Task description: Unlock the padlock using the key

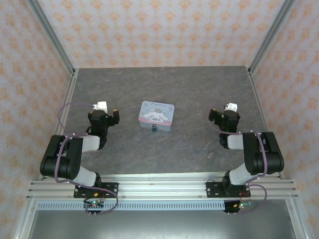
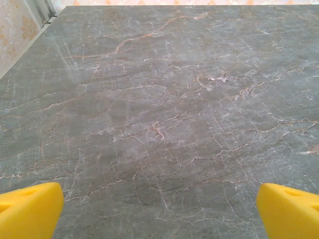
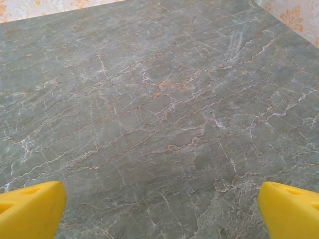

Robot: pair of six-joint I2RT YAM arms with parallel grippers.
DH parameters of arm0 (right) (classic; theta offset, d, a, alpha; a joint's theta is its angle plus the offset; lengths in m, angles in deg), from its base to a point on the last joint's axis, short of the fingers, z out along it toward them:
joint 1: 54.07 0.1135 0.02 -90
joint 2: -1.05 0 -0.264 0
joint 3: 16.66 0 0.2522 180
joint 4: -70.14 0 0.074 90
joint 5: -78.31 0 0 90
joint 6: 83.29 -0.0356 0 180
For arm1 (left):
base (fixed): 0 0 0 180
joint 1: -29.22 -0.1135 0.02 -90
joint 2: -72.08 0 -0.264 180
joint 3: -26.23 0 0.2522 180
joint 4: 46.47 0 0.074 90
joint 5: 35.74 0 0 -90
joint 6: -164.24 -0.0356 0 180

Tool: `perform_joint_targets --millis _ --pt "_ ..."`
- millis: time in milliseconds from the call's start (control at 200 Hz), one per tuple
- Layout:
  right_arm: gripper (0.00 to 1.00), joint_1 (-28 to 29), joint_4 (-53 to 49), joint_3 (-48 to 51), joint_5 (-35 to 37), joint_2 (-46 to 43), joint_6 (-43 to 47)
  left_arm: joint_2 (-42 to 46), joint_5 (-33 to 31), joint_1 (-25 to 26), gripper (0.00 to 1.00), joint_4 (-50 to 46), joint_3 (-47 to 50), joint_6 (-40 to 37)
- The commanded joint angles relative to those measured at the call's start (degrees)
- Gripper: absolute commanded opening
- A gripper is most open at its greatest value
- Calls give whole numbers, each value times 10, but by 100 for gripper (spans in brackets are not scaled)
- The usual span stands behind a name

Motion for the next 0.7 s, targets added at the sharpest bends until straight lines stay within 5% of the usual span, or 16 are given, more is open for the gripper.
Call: perform_joint_targets --millis 0,636,696 --pt "99 3 23 -9 10 2 7 -9 -18 4 100 17 -13 -7" --pt "99 -8 56 17 12 -19 -9 -8 -17 4 100 22 -10 -8" --pt "99 -6 41 32 39 -69 -16 17 -20 4 100 -48 -36 -6"
